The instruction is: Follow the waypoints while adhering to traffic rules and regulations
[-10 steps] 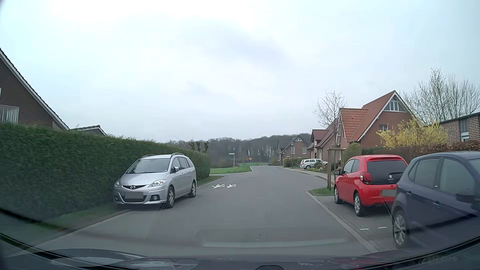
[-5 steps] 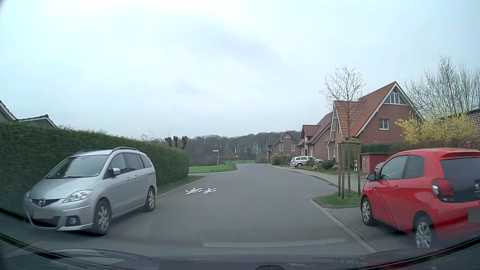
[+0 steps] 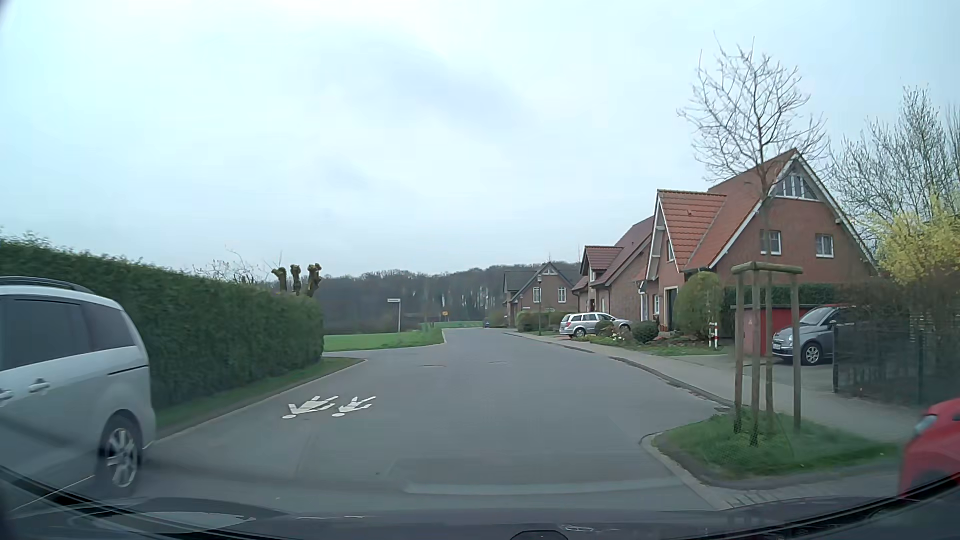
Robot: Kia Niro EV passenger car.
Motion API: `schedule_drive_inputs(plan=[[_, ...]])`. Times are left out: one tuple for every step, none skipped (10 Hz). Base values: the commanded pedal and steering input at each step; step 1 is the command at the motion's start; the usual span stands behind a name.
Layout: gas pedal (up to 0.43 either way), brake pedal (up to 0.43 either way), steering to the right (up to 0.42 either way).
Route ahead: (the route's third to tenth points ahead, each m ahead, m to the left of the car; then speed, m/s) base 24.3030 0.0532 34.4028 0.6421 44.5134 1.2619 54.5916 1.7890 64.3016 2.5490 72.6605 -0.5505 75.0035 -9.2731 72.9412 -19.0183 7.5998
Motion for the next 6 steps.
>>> schedule_drive_inputs(plan=[[0.197, 0.0, 0.053], [0.197, 0.0, 0.055], [0.197, 0.0, 0.06], [0.197, 0.0, 0.064], [0.189, 0.0, 0.066], [0.189, 0.0, 0.068]])
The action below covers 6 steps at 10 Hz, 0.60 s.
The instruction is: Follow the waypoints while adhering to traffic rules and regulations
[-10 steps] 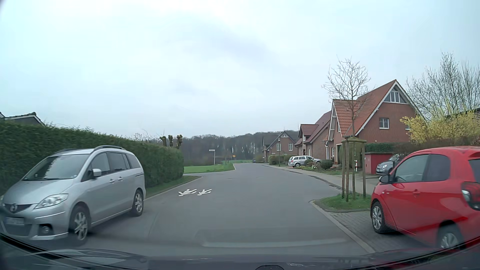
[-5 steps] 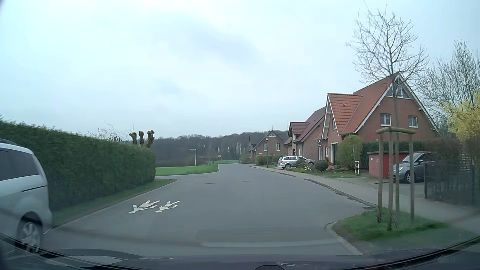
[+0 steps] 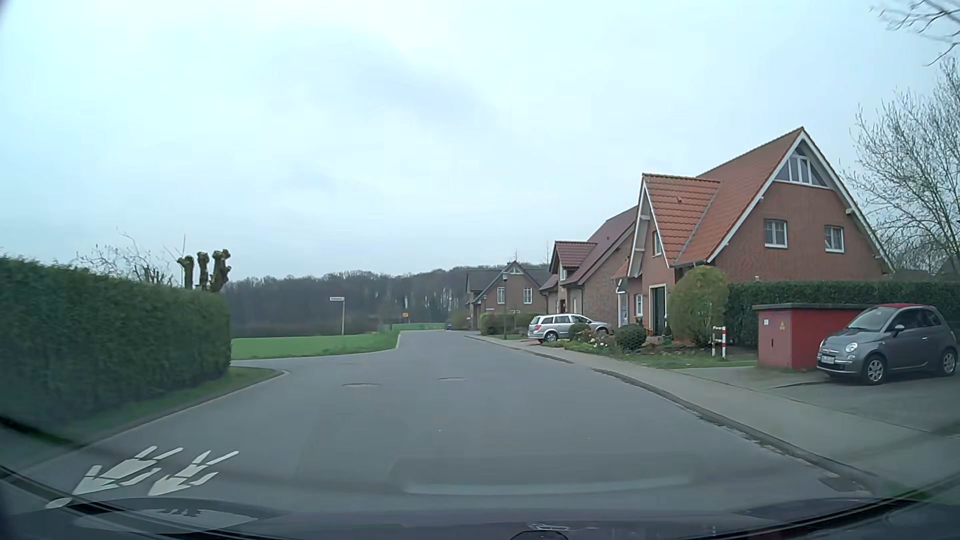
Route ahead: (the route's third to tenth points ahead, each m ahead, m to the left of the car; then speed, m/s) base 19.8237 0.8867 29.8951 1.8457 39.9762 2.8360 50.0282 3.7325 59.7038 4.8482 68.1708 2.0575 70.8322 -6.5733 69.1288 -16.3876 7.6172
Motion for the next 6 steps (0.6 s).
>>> schedule_drive_inputs(plan=[[0.189, 0.0, 0.069], [0.169, 0.0, 0.069], [0.169, 0.0, 0.069], [0.169, 0.0, 0.069], [0.169, 0.0, 0.061], [0.169, 0.0, 0.049]])
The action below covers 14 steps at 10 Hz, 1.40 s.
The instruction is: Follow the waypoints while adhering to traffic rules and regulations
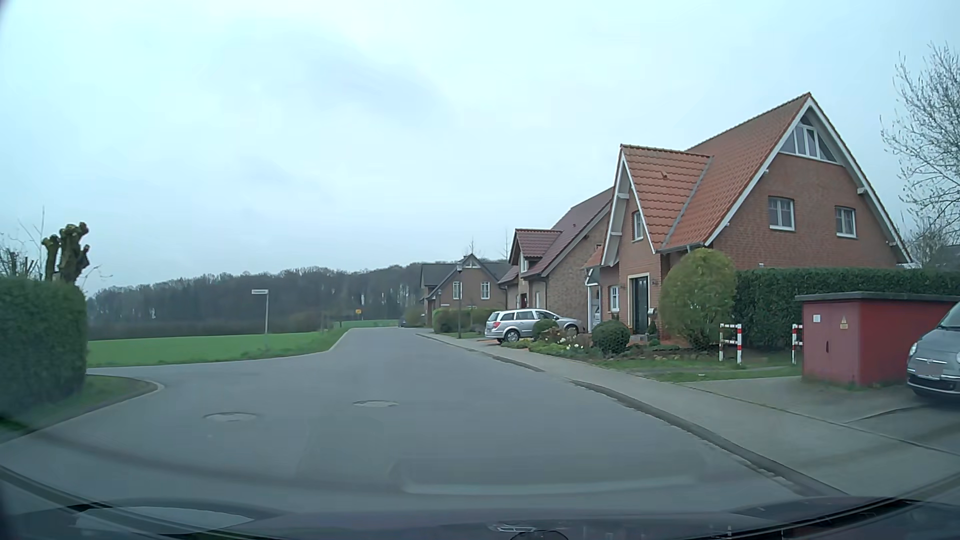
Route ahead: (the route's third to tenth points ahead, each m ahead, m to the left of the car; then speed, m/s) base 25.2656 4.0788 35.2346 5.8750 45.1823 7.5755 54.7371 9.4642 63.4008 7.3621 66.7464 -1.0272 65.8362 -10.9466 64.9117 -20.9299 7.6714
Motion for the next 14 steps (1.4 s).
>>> schedule_drive_inputs(plan=[[0.169, 0.0, 0.031], [0.169, 0.0, 0.015], [0.169, 0.0, 0.005], [0.169, 0.0, -0.009], [0.169, 0.0, -0.026], [0.169, 0.0, -0.045], [0.169, 0.0, -0.057], [0.169, 0.0, -0.07], [0.169, 0.0, -0.077], [0.169, 0.0, -0.08], [0.169, 0.0, -0.083], [0.169, 0.0, -0.083], [0.169, 0.0, -0.081], [0.169, 0.0, -0.079]])
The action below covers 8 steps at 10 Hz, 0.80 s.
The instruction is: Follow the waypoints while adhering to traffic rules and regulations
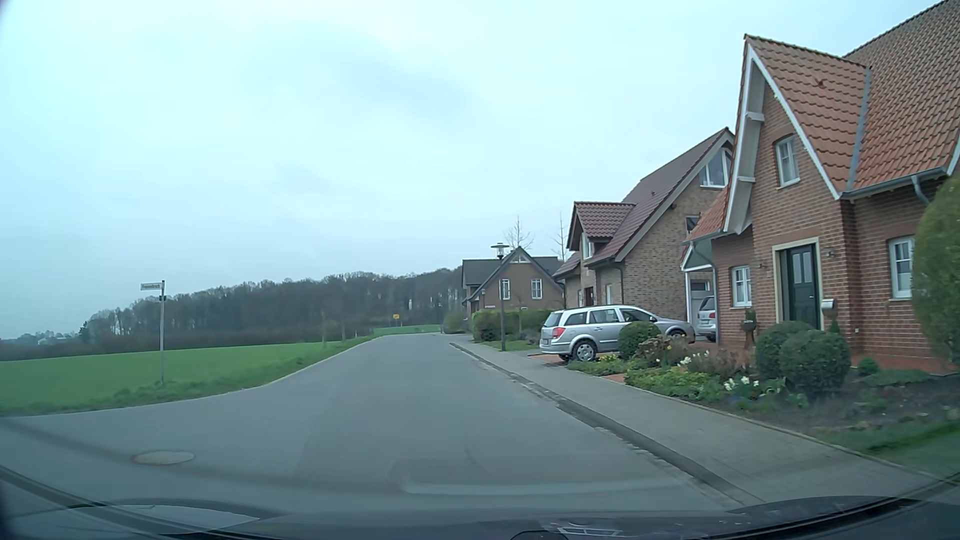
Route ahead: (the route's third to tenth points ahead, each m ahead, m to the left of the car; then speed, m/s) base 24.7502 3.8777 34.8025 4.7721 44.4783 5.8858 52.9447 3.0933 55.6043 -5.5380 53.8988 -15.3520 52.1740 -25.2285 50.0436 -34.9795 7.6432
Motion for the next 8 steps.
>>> schedule_drive_inputs(plan=[[0.169, 0.0, -0.078], [0.169, 0.0, -0.078], [0.169, 0.0, -0.076], [0.169, 0.0, -0.074], [0.169, 0.0, -0.072], [0.169, 0.0, -0.07], [0.169, 0.0, -0.062], [0.169, 0.0, -0.053]])
